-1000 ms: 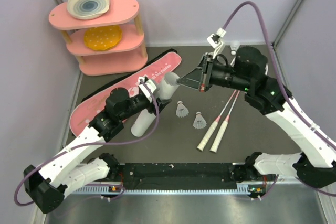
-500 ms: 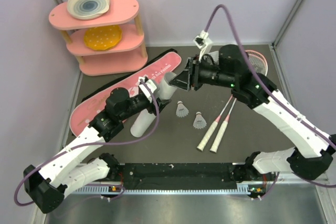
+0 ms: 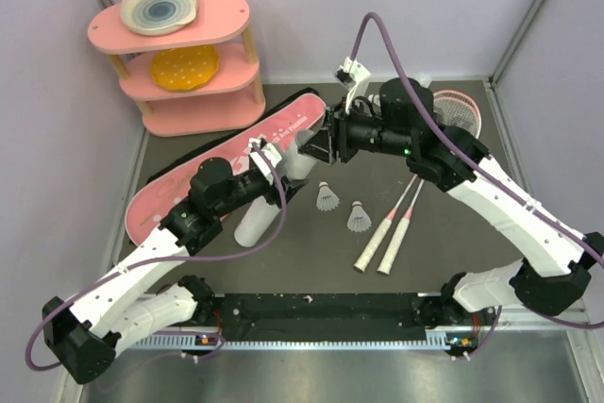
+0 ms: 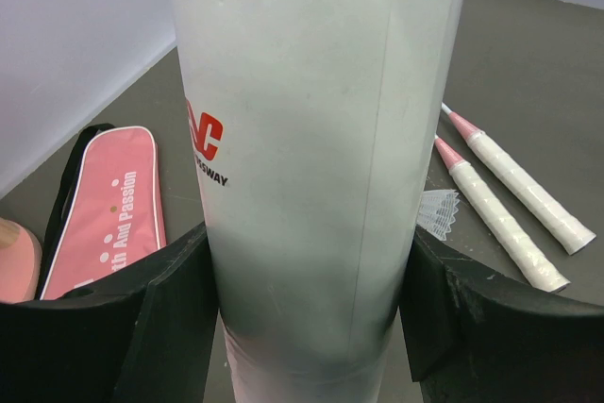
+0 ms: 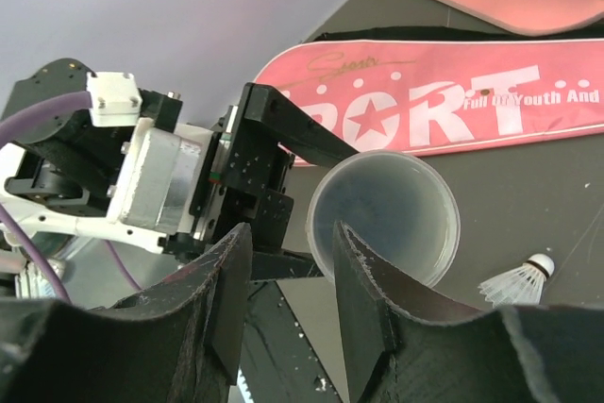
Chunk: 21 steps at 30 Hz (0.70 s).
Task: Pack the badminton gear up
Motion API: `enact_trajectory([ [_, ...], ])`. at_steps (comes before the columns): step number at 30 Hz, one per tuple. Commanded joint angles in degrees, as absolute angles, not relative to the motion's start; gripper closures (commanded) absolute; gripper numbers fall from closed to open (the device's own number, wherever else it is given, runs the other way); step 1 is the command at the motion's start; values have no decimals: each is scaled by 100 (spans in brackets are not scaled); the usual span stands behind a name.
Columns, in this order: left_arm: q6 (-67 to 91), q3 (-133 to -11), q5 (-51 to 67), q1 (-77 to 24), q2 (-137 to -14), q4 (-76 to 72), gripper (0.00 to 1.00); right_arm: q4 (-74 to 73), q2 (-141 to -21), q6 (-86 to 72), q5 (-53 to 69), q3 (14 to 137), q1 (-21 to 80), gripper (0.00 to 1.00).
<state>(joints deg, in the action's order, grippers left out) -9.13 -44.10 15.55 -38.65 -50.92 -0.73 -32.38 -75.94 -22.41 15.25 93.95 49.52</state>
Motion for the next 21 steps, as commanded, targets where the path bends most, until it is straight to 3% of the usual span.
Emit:
enact_trajectory([
  [1, -870, -4526, 1617, -3850, -5115, -26, 83, -3234, -7725, -2057, 1389, 9668, 5054, 60],
  [9, -870, -4526, 1626, -3841, -5115, -18, 83, -3278, -7910, -2048, 1310, 9694, 5194, 68],
  [15, -870, -4518, 1582, -3850, -5098, -26, 84, -3313, -7840, -2039, 915, 9668, 5291, 85],
  [17, -861, -4526, 1591, -3850, -5106, -26, 84, -3314, -7779, -2118, 827, 9650, 5291, 98],
  [21, -870, -4526, 1591, -3850, -5124, -18, 84, -3305, -7595, -2390, 720, 9615, 5247, 100],
])
